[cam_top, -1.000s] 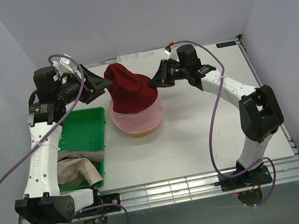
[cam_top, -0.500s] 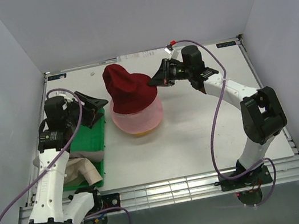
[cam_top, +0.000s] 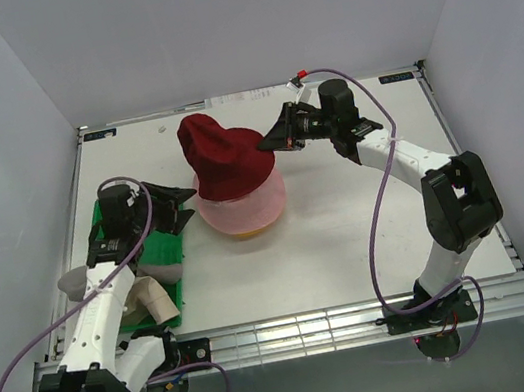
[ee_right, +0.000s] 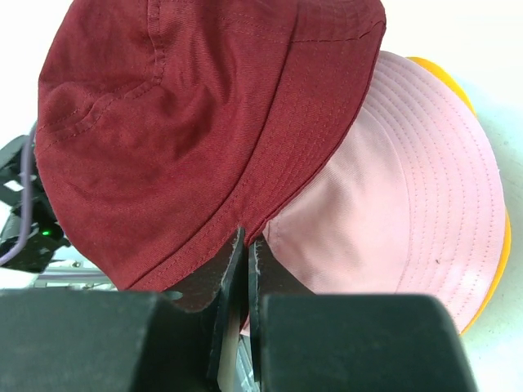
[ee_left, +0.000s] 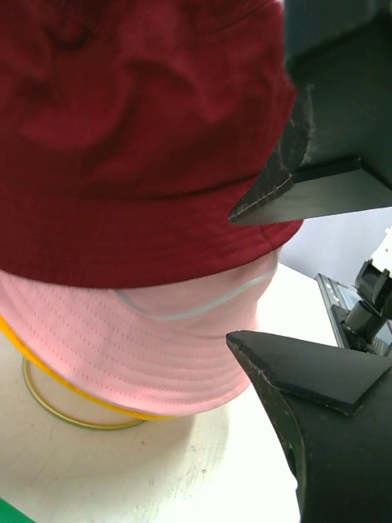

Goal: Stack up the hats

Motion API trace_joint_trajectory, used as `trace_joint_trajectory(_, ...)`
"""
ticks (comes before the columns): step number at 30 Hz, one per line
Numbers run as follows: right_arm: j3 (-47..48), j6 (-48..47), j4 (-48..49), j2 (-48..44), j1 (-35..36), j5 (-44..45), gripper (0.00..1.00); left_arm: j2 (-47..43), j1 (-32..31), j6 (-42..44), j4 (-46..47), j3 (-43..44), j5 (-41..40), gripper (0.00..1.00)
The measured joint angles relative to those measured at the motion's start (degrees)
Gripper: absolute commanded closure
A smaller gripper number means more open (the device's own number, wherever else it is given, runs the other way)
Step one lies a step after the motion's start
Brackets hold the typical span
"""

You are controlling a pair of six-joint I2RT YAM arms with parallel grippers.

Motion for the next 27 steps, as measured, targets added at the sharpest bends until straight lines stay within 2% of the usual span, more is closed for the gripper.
trace_joint_trajectory(14, -0.02, 0.39, 0.48, 0.0, -0.17, -0.79, 0.92, 5.77, -1.79, -6.38, 11.65, -3.82, -0.5, 0.51)
trace_joint_trajectory(20, -0.48, 0.39, 1.11, 0.0, -0.22, -0.83, 0.92, 7.8, -2.84, -7.8, 14.27, -3.85, -1.11, 0.53)
trace_joint_trajectory(27, -0.87, 0.44, 1.25, 0.0, -0.22, -1.03, 0.92, 8.28, -3.48, -8.83, 15.23, -3.85, -2.21, 0.7)
